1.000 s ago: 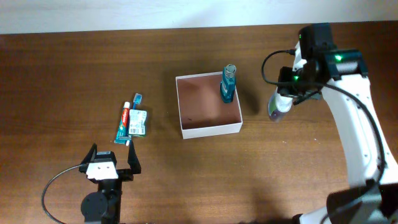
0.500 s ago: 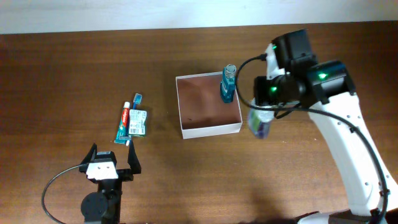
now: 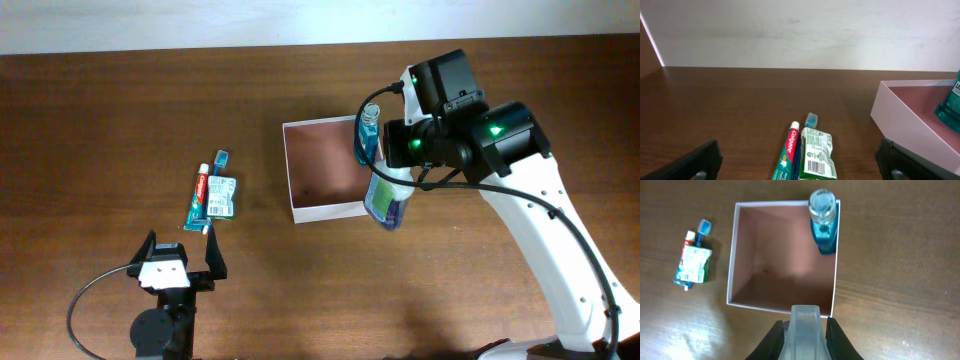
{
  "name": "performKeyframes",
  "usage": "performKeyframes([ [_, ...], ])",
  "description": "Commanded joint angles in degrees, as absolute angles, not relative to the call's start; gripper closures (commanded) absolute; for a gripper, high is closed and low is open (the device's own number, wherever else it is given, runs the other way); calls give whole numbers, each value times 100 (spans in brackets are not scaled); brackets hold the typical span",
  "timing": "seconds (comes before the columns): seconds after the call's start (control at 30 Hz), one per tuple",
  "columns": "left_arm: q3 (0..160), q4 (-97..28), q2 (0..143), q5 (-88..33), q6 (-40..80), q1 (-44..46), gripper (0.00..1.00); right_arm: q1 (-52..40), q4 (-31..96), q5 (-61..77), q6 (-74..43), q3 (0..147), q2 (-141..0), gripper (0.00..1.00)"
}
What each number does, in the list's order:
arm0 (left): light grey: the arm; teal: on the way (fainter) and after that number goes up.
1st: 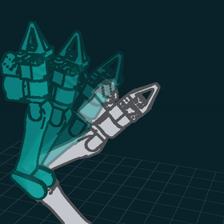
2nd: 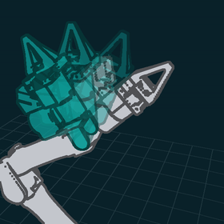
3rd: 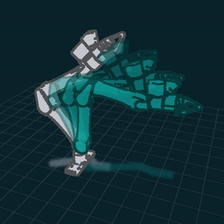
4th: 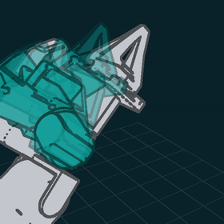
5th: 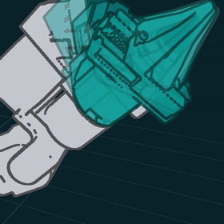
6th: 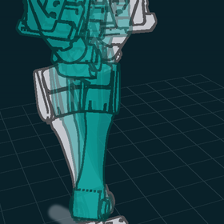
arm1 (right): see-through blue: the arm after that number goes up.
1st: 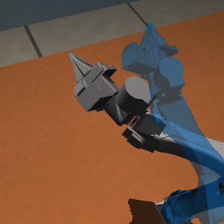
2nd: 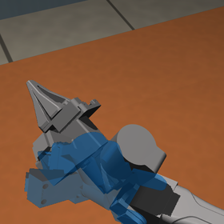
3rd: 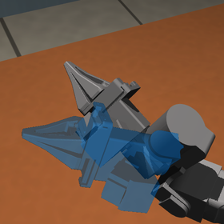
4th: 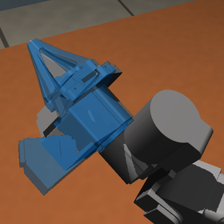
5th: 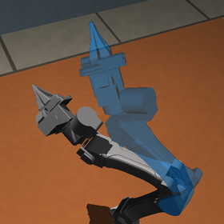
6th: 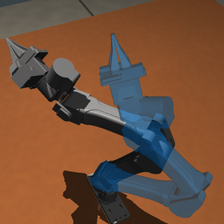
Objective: Pack container
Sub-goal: 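Lift the soap bottle and carry it over the box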
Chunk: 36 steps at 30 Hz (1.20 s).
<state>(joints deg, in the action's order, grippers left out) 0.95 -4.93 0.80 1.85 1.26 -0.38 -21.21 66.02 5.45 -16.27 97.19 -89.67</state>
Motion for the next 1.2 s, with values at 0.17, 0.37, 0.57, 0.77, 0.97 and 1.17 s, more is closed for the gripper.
performKeyframes([
  [0.17, 51, -475, 36, 102, 34, -14, 1, -2320, 6206, 307, -1678, 9745, -8860, 81],
  [0.37, 51, -475, 36, 102, 34, -14, 1, -2869, 5935, -705, -1680, 9745, -8949, 80],
  [0.57, 51, -475, 34, 102, 34, -14, 1, -3188, 5699, -1531, -1704, 9741, -9308, 80],
  [0.77, 51, -475, 34, 102, 34, -14, 1, -3186, 5170, -1531, -1680, 9741, -9826, 80],
  [0.97, 51, -475, 34, 102, 34, -14, 1, -3186, 4971, -1573, -1680, 9741, -10162, 80],
  [1.17, 51, -475, 34, 102, 34, -14, 1, -3186, 4982, -1745, -1704, 9730, -10344, 80],
])
